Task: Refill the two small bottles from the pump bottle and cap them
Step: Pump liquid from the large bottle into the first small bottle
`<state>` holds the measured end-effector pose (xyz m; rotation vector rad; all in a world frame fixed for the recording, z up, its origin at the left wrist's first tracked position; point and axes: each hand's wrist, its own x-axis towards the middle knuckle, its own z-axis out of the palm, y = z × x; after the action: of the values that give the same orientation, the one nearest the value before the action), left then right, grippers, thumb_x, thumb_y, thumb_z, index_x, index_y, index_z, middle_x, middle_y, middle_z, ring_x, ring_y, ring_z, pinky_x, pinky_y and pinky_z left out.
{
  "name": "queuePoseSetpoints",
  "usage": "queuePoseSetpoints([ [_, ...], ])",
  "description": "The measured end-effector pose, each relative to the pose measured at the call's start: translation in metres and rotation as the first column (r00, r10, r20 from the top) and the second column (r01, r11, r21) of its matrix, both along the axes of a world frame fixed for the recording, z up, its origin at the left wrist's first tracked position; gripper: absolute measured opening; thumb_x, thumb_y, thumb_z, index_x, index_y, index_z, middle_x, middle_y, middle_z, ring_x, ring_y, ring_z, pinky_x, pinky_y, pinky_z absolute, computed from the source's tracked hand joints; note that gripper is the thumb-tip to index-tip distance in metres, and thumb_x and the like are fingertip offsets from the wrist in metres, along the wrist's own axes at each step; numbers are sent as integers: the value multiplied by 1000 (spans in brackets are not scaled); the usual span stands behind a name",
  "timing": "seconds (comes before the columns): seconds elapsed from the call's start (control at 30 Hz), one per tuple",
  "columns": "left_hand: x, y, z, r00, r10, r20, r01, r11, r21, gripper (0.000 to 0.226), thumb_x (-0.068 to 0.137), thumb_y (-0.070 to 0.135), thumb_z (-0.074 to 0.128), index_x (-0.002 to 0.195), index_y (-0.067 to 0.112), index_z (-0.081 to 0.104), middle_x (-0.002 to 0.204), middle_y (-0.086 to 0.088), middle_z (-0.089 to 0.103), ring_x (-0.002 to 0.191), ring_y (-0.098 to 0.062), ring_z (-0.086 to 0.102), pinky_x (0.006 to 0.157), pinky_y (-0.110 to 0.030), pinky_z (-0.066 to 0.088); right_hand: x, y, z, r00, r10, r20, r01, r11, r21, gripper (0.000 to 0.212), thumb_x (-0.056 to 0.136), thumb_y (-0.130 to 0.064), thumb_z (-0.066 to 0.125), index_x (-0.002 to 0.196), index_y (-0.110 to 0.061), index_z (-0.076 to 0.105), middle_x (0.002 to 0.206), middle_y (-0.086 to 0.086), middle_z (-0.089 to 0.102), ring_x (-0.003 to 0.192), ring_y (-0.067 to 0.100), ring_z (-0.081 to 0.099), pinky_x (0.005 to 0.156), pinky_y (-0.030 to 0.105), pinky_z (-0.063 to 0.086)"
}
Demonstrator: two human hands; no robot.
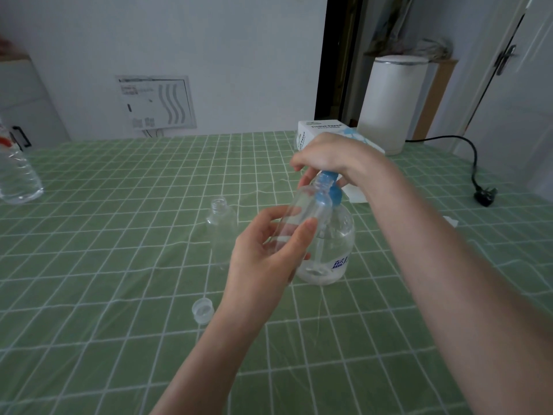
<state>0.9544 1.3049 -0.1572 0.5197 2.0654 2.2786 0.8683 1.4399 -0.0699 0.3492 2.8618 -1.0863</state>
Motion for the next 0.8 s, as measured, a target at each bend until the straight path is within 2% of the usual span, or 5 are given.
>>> queuePoseSetpoints([
  [0.13, 1, 1, 1, 1000, 4, -2, -4, 1000, 16, 30, 66, 44, 65, 90, 28, 65, 65, 14, 66, 57, -3, 65, 43, -12, 41, 1, -2, 1, 1000, 3, 8, -2, 1000, -13, 9, 90, -21, 56, 95, -15, 61, 115, 13, 69, 104, 30, 66, 78, 36, 53],
  [0.27, 1, 1, 0, 1000, 6, -1, -6, 1000, 22, 34, 66, 42, 66, 94, 23, 65, 64, 13, 65, 58, -5, 65, 42, -11, 40, 1, -2, -2, 1000, -12, 12, 12, 1000, -9, 29, 89, -19, 59, 115, -8, 61, 114, 14, 70, 109, 32, 66, 90, 41, 53],
  [0.6, -1, 0, -4, 1000, 7, 9, -7, 1000, 19, 20, 73, 33, 68, 89, 23, 65, 60, 13, 65, 56, -6, 65, 42, -10, 39, -1, -2, -13, 1000, 1, 31, -1, 1000, -11, 40, 90, -21, 59, 128, -7, 58, 118, 15, 68, 109, 32, 65, 97, 46, 52],
  [0.7, -1, 0, -1, 1000, 12, -8, -12, 1000, 26, 26, 68, 41, 67, 88, 25, 65, 64, 13, 66, 55, -6, 64, 42, -10, 40, -1, -4, -9, 1000, -2, 15, 2, 1000, 6, 36, 90, -22, 58, 123, -8, 62, 116, 14, 70, 108, 32, 65, 95, 44, 53],
  [0.8, 0, 1, 2, 1000, -6, -12, 6, 999, 32, 31, 65, 43, 66, 90, 25, 65, 66, 13, 67, 56, -5, 65, 43, -11, 40, 0, -1, -1, 1000, -3, 8, 2, 1000, 23, 15, 89, -24, 56, 98, -17, 66, 113, 10, 71, 107, 29, 66, 76, 36, 52],
])
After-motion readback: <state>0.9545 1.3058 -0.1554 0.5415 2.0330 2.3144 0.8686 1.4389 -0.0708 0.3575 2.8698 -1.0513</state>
